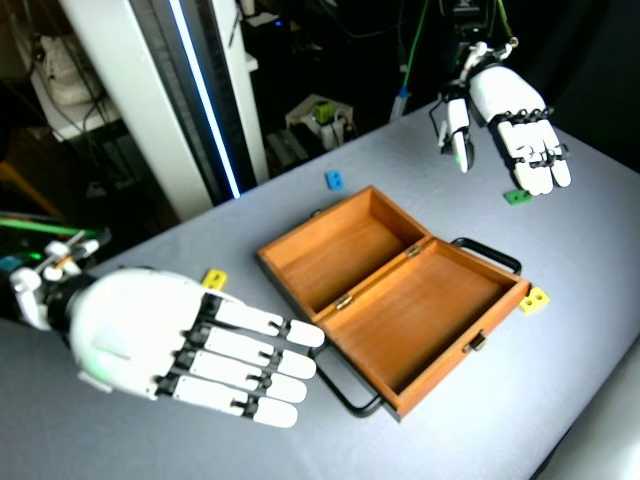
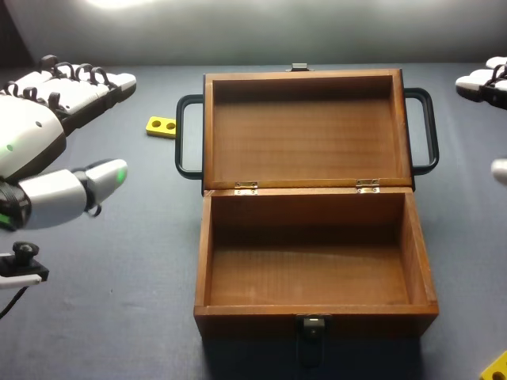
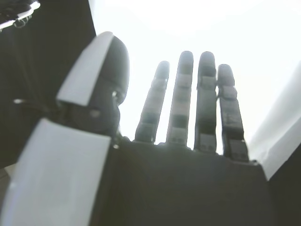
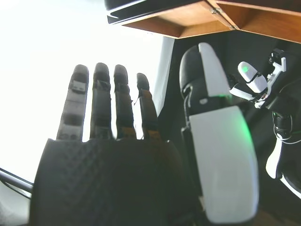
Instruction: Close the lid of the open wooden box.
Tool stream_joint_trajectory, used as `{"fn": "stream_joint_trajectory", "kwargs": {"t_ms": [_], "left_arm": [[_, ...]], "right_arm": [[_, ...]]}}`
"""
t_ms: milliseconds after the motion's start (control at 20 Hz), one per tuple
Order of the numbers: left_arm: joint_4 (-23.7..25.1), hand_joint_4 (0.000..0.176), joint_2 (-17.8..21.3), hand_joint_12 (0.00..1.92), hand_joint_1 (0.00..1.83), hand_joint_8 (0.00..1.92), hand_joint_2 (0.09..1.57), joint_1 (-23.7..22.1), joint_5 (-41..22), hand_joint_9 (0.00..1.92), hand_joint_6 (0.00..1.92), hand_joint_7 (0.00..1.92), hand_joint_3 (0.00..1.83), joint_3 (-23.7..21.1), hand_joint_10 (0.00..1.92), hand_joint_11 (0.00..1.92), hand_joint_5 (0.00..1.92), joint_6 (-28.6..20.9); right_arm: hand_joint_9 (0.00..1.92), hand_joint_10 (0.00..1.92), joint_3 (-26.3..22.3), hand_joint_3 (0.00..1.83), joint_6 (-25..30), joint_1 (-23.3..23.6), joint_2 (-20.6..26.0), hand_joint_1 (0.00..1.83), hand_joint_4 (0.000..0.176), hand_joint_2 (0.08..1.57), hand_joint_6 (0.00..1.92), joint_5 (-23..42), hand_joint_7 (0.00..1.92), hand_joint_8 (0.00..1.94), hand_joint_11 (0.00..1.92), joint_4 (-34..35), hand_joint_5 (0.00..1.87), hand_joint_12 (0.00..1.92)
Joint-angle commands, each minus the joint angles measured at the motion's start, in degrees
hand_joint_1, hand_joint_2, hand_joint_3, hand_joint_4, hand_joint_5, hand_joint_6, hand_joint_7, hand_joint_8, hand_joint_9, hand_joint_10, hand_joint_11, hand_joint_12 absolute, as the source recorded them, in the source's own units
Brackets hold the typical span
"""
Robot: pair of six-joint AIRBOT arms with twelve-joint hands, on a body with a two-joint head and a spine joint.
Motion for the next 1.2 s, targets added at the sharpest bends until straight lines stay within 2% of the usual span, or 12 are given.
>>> {"fn": "stream_joint_trajectory", "kwargs": {"t_ms": [0,100,200,300,400,550,800,1150], "left_arm": [[0.2,0.0,0.3,0.2,0.01,0.0,1.43,-0.3,-6.6,0.1,0.0,0.1,0.02,0.1,0.01,0.0,0.08,-0.2],[0.2,0.0,0.2,0.13,0.0,0.0,1.41,-0.4,-6.5,0.07,0.0,0.07,0.0,0.1,0.0,0.0,0.04,-0.2],[0.2,0.0,0.0,0.1,0.0,0.0,1.41,-0.5,-5.4,0.03,0.0,0.02,0.0,0.4,0.0,0.0,0.01,-0.1],[0.0,0.0,-0.7,0.03,0.0,0.01,1.39,-1.1,-2.8,0.04,0.01,0.08,0.0,1.4,0.0,0.0,0.05,0.4],[-0.9,0.0,-1.6,0.05,0.0,0.0,1.4,-2.0,0.9,0.02,0.01,0.07,0.0,2.8,0.0,0.05,0.06,1.6],[0.2,0.0,-3.7,0.03,0.0,0.0,1.39,-4.8,8.8,0.0,0.0,0.02,0.0,6.3,0.0,0.02,0.03,1.8],[1.9,0.0,-7.4,0.0,0.0,0.0,1.33,-10.2,19.9,0.0,0.0,0.0,0.0,11.2,0.0,0.01,0.0,4.6],[2.3,0.0,-12.3,0.0,0.0,0.0,1.28,-14.0,29.4,0.0,0.0,0.0,0.0,17.2,0.0,0.0,0.0,6.1]], "right_arm": [[0.1,0.0,0.3,0.0,0.5,0.3,-0.2,0.07,0.0,1.4,0.0,6.5,0.2,0.0,0.12,1.1,0.24,0.07],[0.11,0.0,0.4,0.0,0.5,0.3,-0.4,0.09,0.0,1.4,0.0,6.2,0.21,0.0,0.13,1.1,0.25,0.05],[0.08,0.0,0.9,0.0,1.0,0.3,-0.6,0.01,0.0,1.42,0.0,5.6,0.19,0.0,0.12,1.1,0.23,0.03],[0.08,0.0,2.2,0.01,1.6,0.3,-1.2,0.0,0.0,1.43,0.0,4.1,0.18,0.0,0.12,1.1,0.23,0.03],[0.09,0.0,3.6,0.0,2.6,0.3,-2.0,0.02,0.0,1.43,0.01,2.4,0.2,0.0,0.12,1.1,0.25,0.03],[0.09,0.0,5.7,0.01,3.5,0.7,-2.8,0.07,0.0,1.46,0.0,-1.0,0.2,0.0,0.12,1.1,0.26,0.02],[0.06,0.0,10.1,0.0,3.6,4.9,-5.5,0.03,0.0,1.48,0.0,-9.5,0.18,0.01,0.11,-1.5,0.26,0.02],[0.04,0.0,15.6,0.0,3.7,10.5,-10.1,0.07,0.0,1.49,0.0,-19.5,0.15,0.0,0.12,-6.8,0.24,0.01]]}}
